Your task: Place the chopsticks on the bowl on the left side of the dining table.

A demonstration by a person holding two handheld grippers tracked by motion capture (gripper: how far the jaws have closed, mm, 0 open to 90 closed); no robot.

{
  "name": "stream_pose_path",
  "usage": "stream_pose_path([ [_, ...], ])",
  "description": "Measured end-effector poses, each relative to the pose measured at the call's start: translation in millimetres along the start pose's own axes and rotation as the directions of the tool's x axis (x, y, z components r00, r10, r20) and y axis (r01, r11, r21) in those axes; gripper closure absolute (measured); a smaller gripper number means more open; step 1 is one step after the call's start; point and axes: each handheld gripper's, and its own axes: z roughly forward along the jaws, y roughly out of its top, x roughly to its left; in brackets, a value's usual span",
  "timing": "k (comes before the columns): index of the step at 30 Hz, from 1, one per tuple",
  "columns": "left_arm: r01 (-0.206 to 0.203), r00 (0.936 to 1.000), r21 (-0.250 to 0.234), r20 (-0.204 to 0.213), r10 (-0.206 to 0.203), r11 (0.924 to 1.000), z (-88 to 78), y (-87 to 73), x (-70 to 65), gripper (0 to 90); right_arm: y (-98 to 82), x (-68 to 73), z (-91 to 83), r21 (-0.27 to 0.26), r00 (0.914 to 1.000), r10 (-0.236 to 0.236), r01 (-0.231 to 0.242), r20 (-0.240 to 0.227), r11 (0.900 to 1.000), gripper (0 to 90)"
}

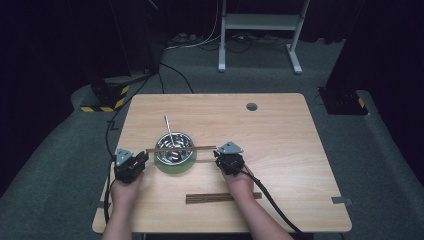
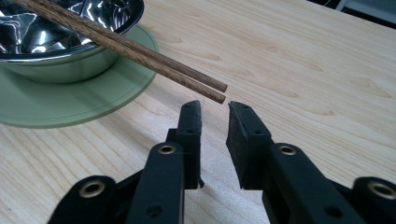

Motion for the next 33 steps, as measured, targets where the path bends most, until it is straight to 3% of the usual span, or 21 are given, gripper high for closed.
stream_pose_path([
  [17,0.009,1.0000,0.000,-0.003,-0.009,1.0000,1.5,0.4,1.4,78.9,1.7,3.7,2.3,-0.010,0.9999,0.008,-0.008,0.009,1.000,80.3],
  [23,0.012,0.9999,-0.002,-0.003,-0.012,0.9999,2.1,0.5,2.0,79.0,2.9,3.0,3.0,-0.019,0.9998,-0.012,0.012,0.015,1.000,81.6],
  [33,0.011,0.9999,-0.002,-0.002,-0.011,0.9999,2.2,0.6,2.1,79.0,2.7,3.5,3.1,-0.024,0.9996,-0.010,0.011,0.026,1.000,79.9],
])
